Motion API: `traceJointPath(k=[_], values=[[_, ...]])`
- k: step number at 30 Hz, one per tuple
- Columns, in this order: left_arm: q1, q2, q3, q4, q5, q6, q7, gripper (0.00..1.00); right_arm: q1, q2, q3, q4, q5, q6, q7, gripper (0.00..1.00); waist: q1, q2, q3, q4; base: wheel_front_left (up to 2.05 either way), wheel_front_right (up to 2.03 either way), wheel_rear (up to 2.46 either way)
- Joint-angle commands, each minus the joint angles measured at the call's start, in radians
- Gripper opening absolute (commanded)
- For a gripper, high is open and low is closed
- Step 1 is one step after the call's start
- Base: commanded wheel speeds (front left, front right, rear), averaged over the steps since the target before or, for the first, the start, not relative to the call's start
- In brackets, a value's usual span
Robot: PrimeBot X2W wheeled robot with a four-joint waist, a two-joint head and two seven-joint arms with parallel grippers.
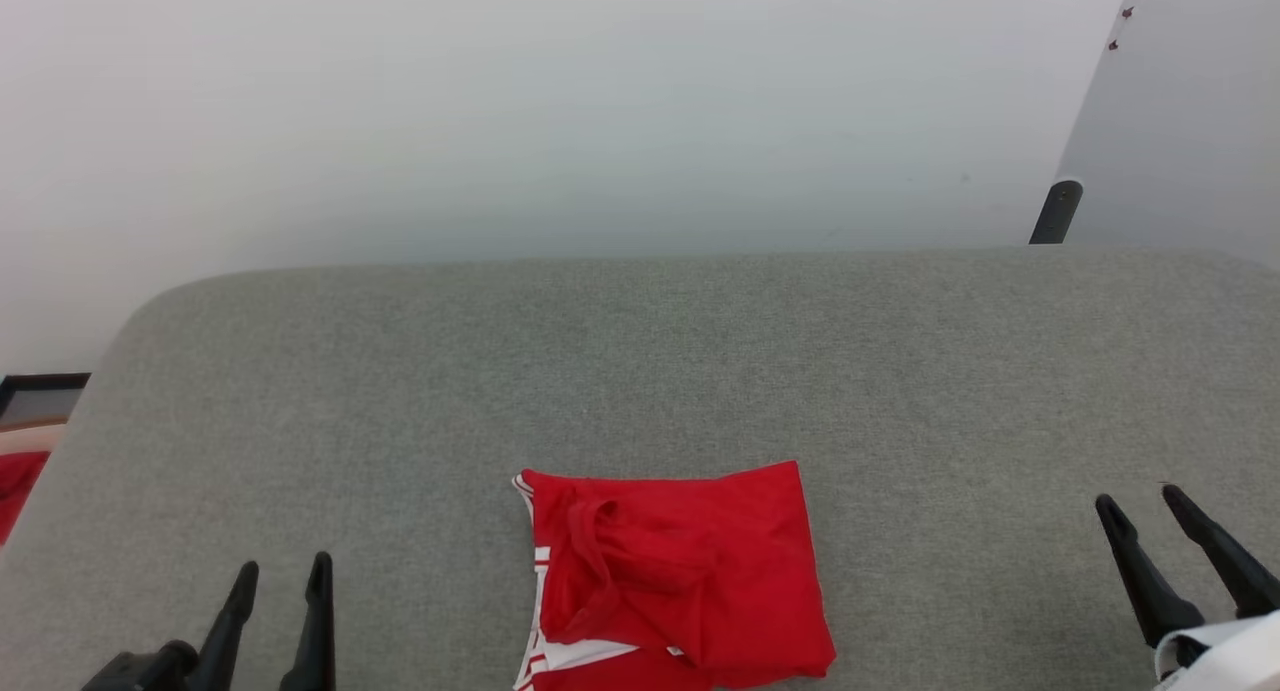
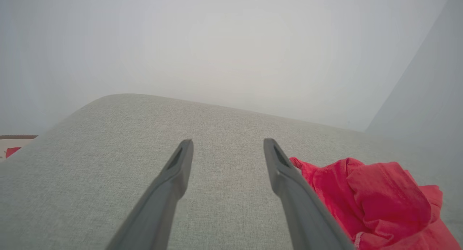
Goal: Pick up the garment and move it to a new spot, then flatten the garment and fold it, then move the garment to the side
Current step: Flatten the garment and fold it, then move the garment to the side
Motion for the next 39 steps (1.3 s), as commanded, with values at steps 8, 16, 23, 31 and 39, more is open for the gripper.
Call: traceJointPath(k=[8,16,23,31,39], values=[[0.017,0.003,0.014,0.001,0.018,-0.002,0.001,1.0,0.052,0.019,-0.03,0.005,0.0,-0.001,-0.033,1.0,0.0,0.0,-0.007,-0.007,0.0,0.0,0.0],[0.009,-0.002,0.007,0.0,0.027,-0.002,0.001,1.0,0.05,0.021,-0.034,0.004,-0.003,-0.001,-0.036,1.0,0.0,0.0,-0.007,-0.002,0.0,0.0,0.0],[0.005,0.0,0.008,0.0,0.028,-0.002,0.001,1.0,0.048,0.026,-0.018,-0.005,-0.004,-0.001,-0.015,1.0,0.0,0.0,-0.006,0.034,0.0,0.0,0.0],[0.002,0.009,0.015,-0.006,0.038,-0.003,0.001,1.0,0.014,0.036,0.038,-0.013,-0.008,-0.001,0.023,1.0,0.0,0.0,0.003,0.122,0.0,0.0,0.0],[-0.001,0.009,0.001,-0.012,0.044,-0.003,0.001,1.0,-0.027,0.042,0.117,0.007,0.016,-0.001,0.111,1.0,0.0,0.0,0.021,0.218,0.0,0.0,0.0]])
